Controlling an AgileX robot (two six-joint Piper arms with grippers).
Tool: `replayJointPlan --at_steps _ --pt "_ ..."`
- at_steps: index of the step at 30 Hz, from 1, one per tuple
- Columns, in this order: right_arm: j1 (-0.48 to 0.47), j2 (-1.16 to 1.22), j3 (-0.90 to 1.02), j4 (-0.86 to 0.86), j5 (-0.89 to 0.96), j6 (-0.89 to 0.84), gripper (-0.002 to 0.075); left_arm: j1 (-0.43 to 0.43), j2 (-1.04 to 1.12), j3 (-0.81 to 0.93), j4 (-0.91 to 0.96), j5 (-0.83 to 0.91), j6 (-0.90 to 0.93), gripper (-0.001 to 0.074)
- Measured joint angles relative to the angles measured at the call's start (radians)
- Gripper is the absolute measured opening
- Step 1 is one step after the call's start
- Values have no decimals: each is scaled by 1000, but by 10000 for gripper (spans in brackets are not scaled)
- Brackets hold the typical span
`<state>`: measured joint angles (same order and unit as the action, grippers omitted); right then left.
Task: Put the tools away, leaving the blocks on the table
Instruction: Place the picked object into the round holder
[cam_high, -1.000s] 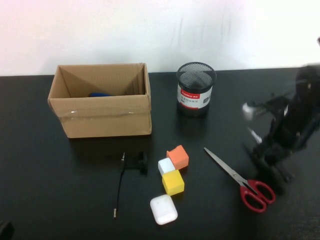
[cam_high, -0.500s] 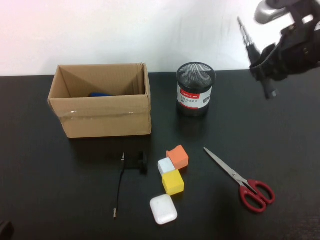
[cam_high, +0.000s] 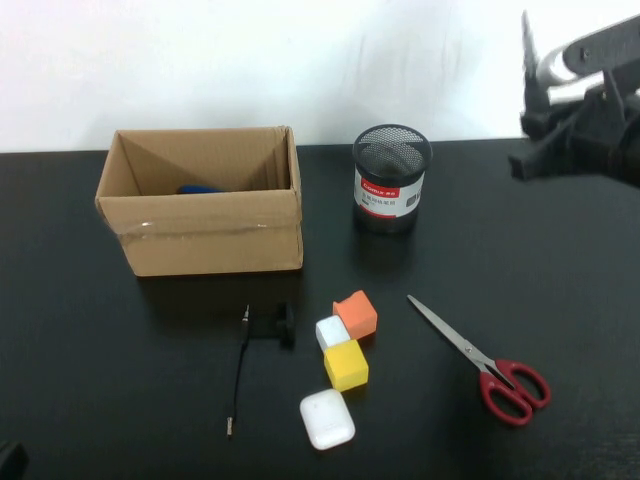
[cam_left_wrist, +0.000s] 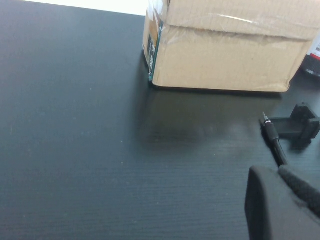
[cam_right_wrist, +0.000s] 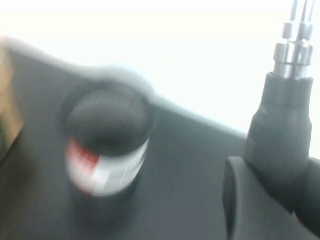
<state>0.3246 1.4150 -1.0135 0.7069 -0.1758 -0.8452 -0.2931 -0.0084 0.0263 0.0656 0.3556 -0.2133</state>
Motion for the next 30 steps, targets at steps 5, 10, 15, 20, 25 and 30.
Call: replayJointPlan --at_steps 5,10,15,20,25,30 --pt "63 6 0 -117 -79 -4 -6 0 0 0 0 0 0 4" --pt "115 8 0 -388 121 -2 -6 0 0 0 0 0 0 4" --pt "100 43 0 -337 168 -1 -6 0 0 0 0 0 0 4" --pt "64 97 -15 -319 297 -6 -6 0 0 0 0 0 0 4" --pt "-24 171 -127 -304 501 7 -6 0 0 0 0 0 0 4" --pt "-86 199 -185 -475 569 18 -6 0 0 0 0 0 0 4"
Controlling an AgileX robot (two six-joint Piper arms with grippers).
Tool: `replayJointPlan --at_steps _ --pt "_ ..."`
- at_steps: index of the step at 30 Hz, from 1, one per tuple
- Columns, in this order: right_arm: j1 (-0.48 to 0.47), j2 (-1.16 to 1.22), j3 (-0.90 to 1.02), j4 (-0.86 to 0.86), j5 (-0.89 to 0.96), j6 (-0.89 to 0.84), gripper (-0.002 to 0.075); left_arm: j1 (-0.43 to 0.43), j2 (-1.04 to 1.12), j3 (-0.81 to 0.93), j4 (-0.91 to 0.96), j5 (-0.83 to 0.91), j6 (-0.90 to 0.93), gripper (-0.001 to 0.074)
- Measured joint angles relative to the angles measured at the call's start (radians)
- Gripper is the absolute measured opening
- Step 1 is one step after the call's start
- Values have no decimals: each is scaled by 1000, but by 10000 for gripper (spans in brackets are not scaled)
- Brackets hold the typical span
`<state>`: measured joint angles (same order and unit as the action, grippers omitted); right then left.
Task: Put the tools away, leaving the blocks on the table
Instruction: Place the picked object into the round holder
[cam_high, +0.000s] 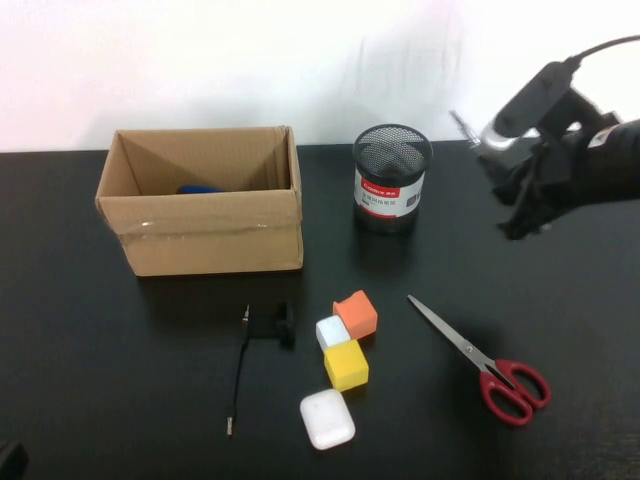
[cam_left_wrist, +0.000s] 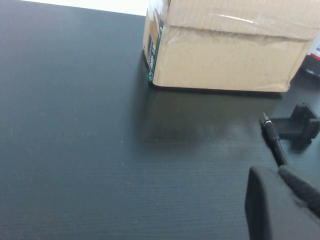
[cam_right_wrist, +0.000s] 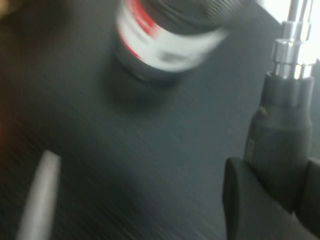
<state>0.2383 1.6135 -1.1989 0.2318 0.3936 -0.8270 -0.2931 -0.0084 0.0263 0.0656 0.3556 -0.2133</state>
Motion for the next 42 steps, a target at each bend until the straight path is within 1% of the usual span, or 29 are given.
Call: replayJointPlan --at_steps 1,3,6,7,9,11,13,14,15,18,20,22,24,27,28,31,35,37,40,42 --pt "0 0 0 -87 2 28 -6 0 0 0 0 0 0 4" --pt "2 4 0 -289 8 139 -6 0 0 0 0 0 0 4" --pt "2 12 0 -609 29 423 -6 0 0 0 0 0 0 4" --pt "2 15 0 -733 42 552 -6 0 0 0 0 0 0 4" --pt "2 16 0 -985 71 883 -6 0 0 0 0 0 0 4" --pt "2 14 0 -1279 119 1300 -6 0 0 0 0 0 0 4" --pt "2 5 0 -1480 115 1653 -6 0 0 0 0 0 0 4" --pt "2 -4 0 -1555 75 1779 -6 0 0 0 0 0 0 4" --pt "2 -14 0 -1607 22 1858 -6 0 0 0 0 0 0 4" --pt "2 -49 0 -1716 -285 2039 -6 0 0 0 0 0 0 4" --pt "2 -54 -13 -1838 -512 2196 -6 0 0 0 0 0 0 4" --pt "7 -34 -32 -1908 -619 2320 -6 0 0 0 0 0 0 4" --pt "23 -9 -46 -1904 -632 2328 -6 0 0 0 0 0 0 4" --pt "34 23 -69 -1778 -643 2266 -6 0 0 0 0 0 0 4" --pt "35 28 -70 -1696 -673 2204 -6 0 0 0 0 0 0 4" --pt "35 34 -64 -1439 -797 1946 -6 0 0 0 0 0 0 4" --pt "35 34 -65 -1223 -834 1753 -6 0 0 0 0 0 0 4" --pt "35 39 -65 -1197 -878 1712 -6 0 0 0 0 0 0 4" --pt "35 62 -65 -1189 -1019 1703 -6 0 0 0 0 0 0 4" --pt "38 87 -65 -1165 -1076 1689 -6 0 0 0 0 0 0 4"
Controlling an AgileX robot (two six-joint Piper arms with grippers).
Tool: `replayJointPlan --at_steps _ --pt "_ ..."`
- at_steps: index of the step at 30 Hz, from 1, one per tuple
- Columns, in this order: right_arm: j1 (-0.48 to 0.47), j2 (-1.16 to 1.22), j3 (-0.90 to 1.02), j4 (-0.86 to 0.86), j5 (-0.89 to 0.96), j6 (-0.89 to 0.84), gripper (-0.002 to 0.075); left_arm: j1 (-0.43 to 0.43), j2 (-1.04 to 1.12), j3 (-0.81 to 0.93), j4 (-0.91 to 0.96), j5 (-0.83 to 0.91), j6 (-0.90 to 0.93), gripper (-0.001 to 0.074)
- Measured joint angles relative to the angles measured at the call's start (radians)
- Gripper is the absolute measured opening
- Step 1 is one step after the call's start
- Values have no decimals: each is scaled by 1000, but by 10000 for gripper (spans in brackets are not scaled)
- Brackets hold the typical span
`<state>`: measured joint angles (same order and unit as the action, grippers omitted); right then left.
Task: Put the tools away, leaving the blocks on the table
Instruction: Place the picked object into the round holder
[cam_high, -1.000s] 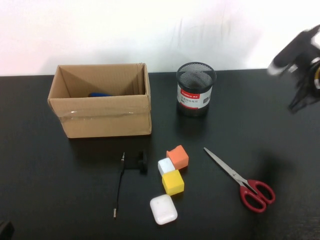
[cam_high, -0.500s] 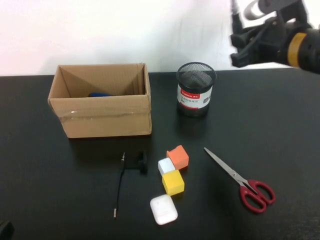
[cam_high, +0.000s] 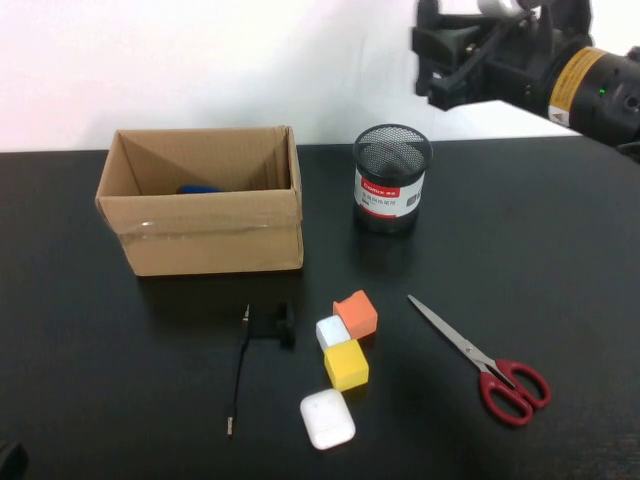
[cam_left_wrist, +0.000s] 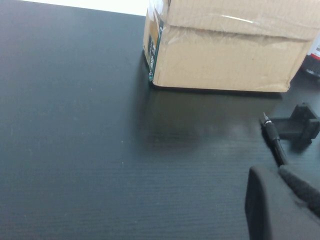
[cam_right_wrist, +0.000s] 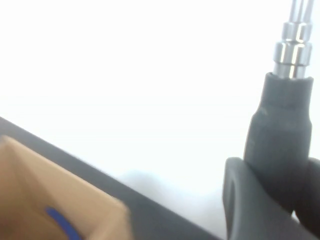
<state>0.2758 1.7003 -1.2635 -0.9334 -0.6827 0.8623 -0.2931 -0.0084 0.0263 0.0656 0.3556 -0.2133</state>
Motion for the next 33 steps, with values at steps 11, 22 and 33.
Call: replayJointPlan --at_steps 11,22,33 --pt "4 179 -6 171 -45 -183 -6 0 0 0 0 0 0 4" --pt "4 267 -6 256 -75 -289 193 0 0 0 0 0 0 4" --pt "4 266 -6 255 -77 -299 219 0 0 0 0 0 0 4"
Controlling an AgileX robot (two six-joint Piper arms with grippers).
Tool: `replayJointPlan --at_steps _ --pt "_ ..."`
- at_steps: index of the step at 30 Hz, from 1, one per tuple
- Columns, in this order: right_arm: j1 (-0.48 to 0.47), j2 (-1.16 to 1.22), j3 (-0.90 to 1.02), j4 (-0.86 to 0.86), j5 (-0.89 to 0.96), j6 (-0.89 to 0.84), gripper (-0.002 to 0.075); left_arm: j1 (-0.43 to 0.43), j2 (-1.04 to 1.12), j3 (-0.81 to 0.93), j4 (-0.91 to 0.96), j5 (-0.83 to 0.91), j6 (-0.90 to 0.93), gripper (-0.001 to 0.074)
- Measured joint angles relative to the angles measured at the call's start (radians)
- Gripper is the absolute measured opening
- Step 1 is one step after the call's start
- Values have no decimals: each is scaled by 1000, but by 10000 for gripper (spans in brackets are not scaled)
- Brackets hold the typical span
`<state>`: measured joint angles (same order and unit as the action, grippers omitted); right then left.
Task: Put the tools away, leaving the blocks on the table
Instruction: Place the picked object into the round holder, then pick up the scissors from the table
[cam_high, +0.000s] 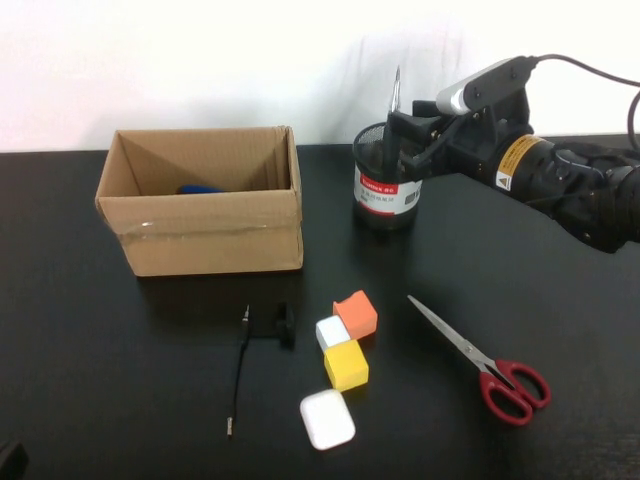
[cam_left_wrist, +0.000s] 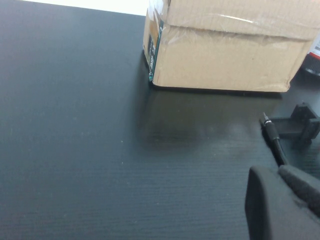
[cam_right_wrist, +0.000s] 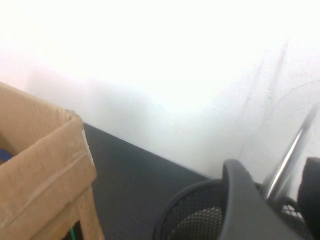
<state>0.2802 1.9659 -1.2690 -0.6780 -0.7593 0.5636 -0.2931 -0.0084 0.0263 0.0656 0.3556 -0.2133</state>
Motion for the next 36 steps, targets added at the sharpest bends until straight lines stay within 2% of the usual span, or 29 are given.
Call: replayJointPlan --at_steps 4,7,10,13,15,17,20,24,28,34,36 --pt "0 -29 0 -45 -2 91 219 0 0 0 0 0 0 4" --pt "0 -106 0 -234 45 203 219 0 0 0 0 0 0 4" --pt "2 -209 0 -445 182 399 218 0 0 0 0 0 0 4" --pt "2 -330 0 -774 380 784 218 0 0 0 0 0 0 4" --pt "0 -398 0 -1189 380 1165 217 0 0 0 0 0 0 4" --pt "-12 -442 9 -1204 271 1289 214 0 0 0 0 0 0 4" --pt "-30 -466 9 -1204 89 1328 214 0 0 0 0 0 0 4" --pt "-30 -461 9 -1204 129 1249 214 0 0 0 0 0 0 4" --pt "-30 -461 9 -1204 368 1010 214 0 0 0 0 0 0 4" --pt "-28 -461 9 -1204 796 808 214 0 0 0 0 0 0 4" --pt "-19 -461 9 -1149 952 731 214 0 0 0 0 0 0 4"
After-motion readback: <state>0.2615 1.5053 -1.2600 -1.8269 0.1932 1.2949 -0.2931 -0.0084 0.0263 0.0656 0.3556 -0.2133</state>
